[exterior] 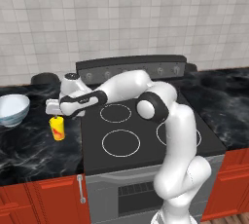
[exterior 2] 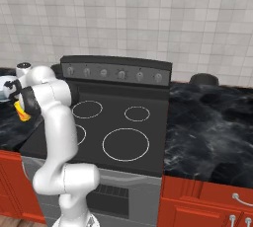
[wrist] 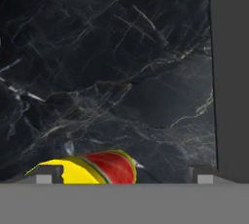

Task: Pick the cup and bowl from the counter and place them on the counter next to the sink.

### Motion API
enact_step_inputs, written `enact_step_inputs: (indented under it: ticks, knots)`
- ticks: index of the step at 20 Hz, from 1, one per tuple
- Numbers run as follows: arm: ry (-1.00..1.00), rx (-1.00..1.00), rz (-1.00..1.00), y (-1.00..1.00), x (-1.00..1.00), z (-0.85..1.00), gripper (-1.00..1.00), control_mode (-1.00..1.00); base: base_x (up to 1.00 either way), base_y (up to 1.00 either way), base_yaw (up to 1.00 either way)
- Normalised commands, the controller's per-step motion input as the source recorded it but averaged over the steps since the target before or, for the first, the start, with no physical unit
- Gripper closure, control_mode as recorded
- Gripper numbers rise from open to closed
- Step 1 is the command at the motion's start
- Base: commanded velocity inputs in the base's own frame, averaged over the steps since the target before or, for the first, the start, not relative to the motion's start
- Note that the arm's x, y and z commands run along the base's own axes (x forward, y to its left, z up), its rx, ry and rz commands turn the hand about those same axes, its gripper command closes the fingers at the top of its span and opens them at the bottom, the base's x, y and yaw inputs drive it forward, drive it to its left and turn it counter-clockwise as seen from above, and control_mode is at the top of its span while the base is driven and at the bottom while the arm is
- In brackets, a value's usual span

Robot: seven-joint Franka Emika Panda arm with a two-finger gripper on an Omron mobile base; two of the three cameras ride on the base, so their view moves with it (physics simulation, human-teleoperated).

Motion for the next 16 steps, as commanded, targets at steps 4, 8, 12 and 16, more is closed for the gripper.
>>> enact_step_inputs:
  ticks: [4, 8, 12, 16]
  knots:
    - [0.01, 0.0, 0.0, 0.29, 0.0, -0.06, -1.0, -1.0, 0.0, 0.0, 0.0]
    - [0.0, 0.0, 0.0, 0.03, 0.07, -0.18, -1.0, -1.0, 0.0, 0.0, 0.0]
    - [0.01, 0.0, 0.0, 0.0, 0.05, -0.24, -1.0, -1.0, 0.0, 0.0, 0.0]
    - [0.05, 0.0, -0.03, 0.0, 0.0, -0.32, -1.0, -1.0, 0.0, 0.0, 0.0]
